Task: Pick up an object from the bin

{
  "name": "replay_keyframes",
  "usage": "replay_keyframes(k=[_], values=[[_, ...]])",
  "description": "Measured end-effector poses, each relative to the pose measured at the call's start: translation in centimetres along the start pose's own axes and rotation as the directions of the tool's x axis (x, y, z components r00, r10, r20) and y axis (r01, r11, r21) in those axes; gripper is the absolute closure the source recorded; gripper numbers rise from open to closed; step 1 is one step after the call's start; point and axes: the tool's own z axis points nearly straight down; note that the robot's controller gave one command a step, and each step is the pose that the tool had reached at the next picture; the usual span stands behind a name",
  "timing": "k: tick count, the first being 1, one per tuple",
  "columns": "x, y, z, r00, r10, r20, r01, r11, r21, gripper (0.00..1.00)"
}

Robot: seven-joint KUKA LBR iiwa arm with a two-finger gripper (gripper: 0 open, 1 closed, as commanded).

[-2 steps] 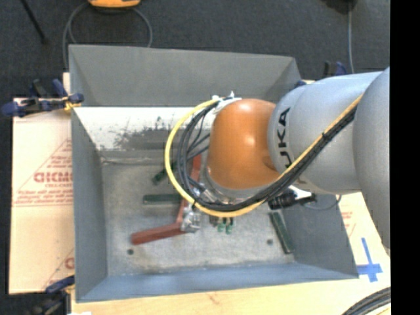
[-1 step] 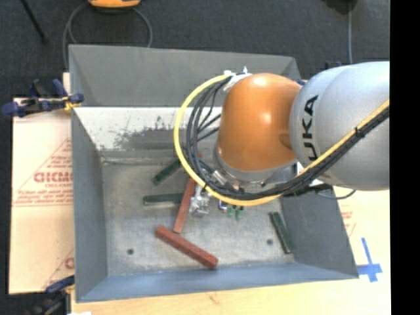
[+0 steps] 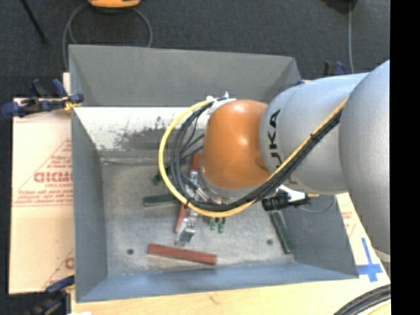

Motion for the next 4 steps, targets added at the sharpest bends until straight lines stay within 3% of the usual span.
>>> replay_keyframes(k=[1, 2, 3, 4], values=[[0.1, 0.2, 1.6, 1.0, 0.002, -0.007, -0.002, 1.0, 0.003, 0.0], [2.1, -0.4, 8.1, 0.998, 0.057, -0.003, -0.057, 0.998, -0.005, 1.0], [2.1, -0.4, 8.1, 0.998, 0.057, -0.003, -0.057, 0.998, -0.005, 1.0], [1.7, -1.1, 4.7, 0.998, 0.067, -0.01, -0.067, 0.998, 0.003, 1.0]])
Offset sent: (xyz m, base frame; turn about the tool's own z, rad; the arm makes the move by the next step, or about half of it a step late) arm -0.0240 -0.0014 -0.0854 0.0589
